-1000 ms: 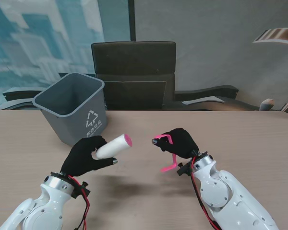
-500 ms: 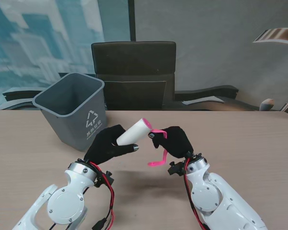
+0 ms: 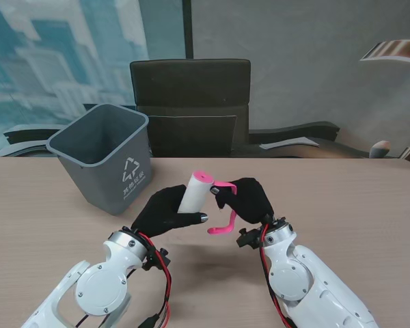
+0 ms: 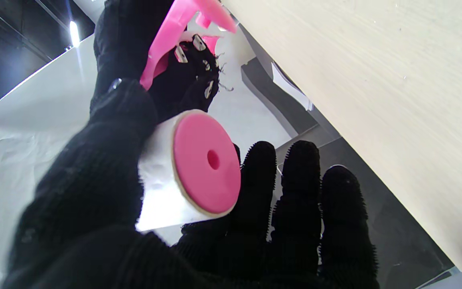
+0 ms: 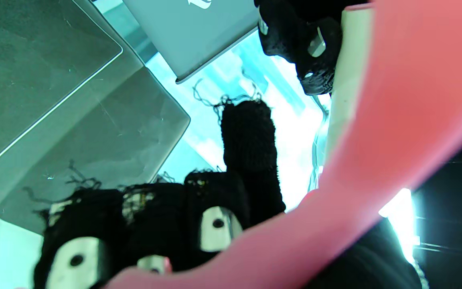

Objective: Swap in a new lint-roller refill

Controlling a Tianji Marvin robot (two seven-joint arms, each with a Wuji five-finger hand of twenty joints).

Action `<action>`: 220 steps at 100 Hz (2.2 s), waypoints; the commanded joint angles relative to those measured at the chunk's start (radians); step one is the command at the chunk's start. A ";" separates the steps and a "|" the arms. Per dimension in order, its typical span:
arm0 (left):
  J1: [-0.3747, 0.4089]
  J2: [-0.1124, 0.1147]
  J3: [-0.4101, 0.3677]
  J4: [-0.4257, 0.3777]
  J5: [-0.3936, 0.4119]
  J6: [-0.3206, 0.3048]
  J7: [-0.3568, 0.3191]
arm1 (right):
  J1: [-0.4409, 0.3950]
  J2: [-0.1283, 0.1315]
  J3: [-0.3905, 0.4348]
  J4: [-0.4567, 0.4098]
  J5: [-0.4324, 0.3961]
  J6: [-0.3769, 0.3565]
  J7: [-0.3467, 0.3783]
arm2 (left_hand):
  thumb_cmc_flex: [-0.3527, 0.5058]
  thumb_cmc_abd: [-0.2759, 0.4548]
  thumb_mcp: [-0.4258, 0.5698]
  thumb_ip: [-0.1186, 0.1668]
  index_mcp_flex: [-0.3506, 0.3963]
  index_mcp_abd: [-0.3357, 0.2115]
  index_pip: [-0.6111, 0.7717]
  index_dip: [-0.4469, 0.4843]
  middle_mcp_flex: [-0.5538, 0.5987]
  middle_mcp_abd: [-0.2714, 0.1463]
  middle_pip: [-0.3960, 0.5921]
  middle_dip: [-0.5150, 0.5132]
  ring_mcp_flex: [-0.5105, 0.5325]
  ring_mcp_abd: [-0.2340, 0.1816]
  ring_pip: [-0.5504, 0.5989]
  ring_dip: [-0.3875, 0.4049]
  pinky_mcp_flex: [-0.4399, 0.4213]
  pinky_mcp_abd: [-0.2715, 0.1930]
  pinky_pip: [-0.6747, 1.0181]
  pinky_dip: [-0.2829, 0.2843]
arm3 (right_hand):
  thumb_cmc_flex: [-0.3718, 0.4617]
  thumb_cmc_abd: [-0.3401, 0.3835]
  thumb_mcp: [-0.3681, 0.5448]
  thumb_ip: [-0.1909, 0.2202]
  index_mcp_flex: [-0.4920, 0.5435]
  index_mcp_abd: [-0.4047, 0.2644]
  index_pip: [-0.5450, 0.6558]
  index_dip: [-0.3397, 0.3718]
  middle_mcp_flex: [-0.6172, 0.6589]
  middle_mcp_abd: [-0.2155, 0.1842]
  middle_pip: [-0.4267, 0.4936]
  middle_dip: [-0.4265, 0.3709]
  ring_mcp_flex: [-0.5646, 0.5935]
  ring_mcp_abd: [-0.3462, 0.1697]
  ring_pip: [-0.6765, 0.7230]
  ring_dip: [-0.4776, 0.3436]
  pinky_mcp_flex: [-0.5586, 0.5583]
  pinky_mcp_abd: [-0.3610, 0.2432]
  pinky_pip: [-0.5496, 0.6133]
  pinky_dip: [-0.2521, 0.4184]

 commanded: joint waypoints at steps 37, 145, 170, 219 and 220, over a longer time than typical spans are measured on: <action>-0.024 0.002 0.029 0.016 -0.035 0.030 -0.052 | -0.003 -0.010 -0.011 -0.008 -0.008 -0.032 0.006 | 0.141 0.114 0.147 0.059 0.017 -0.157 0.167 0.014 -0.024 -0.043 0.021 0.006 -0.025 -0.018 0.028 0.009 -0.011 -0.015 0.013 -0.012 | -0.021 0.175 -0.022 0.020 0.069 0.056 -0.011 -0.030 0.052 0.068 0.094 0.019 -0.013 -0.373 0.152 0.039 0.090 -0.277 0.241 0.097; -0.051 -0.005 0.078 0.002 -0.201 0.120 -0.102 | -0.010 -0.010 -0.016 -0.023 -0.105 0.023 -0.106 | 0.149 0.121 0.134 0.053 0.022 -0.159 0.164 0.009 -0.026 -0.046 0.033 -0.006 -0.024 -0.021 0.032 0.008 -0.009 -0.020 0.014 -0.014 | -0.067 0.214 0.002 0.031 0.077 0.064 0.042 -0.056 0.051 0.054 0.100 0.031 -0.012 -0.388 0.147 0.066 0.097 -0.310 0.241 0.153; -0.057 -0.007 0.086 0.007 -0.203 0.125 -0.099 | -0.015 -0.013 -0.022 -0.036 -0.089 0.035 -0.101 | 0.149 0.121 0.134 0.052 0.023 -0.158 0.163 0.008 -0.027 -0.044 0.032 -0.005 -0.025 -0.021 0.032 0.008 -0.009 -0.020 0.015 -0.014 | -0.052 0.207 0.003 0.036 0.074 0.071 0.028 -0.061 0.051 0.054 0.100 0.031 -0.012 -0.388 0.147 0.064 0.097 -0.310 0.241 0.153; -0.058 -0.006 0.096 0.010 -0.216 0.119 -0.107 | -0.015 -0.018 -0.032 -0.044 -0.071 0.056 -0.102 | 0.150 0.120 0.134 0.050 0.023 -0.158 0.163 0.007 -0.026 -0.045 0.032 -0.004 -0.024 -0.022 0.033 0.008 -0.009 -0.020 0.015 -0.014 | -0.010 0.180 0.018 0.048 0.073 0.076 0.018 -0.056 0.051 0.054 0.100 0.032 -0.012 -0.384 0.147 0.062 0.096 -0.307 0.241 0.148; -0.058 -0.006 0.096 0.010 -0.216 0.119 -0.107 | -0.015 -0.018 -0.032 -0.044 -0.072 0.056 -0.102 | 0.150 0.120 0.134 0.050 0.023 -0.158 0.163 0.007 -0.026 -0.045 0.032 -0.004 -0.024 -0.022 0.033 0.008 -0.009 -0.020 0.015 -0.014 | -0.009 0.178 0.019 0.049 0.073 0.075 0.018 -0.056 0.051 0.054 0.100 0.032 -0.012 -0.384 0.147 0.062 0.096 -0.307 0.241 0.148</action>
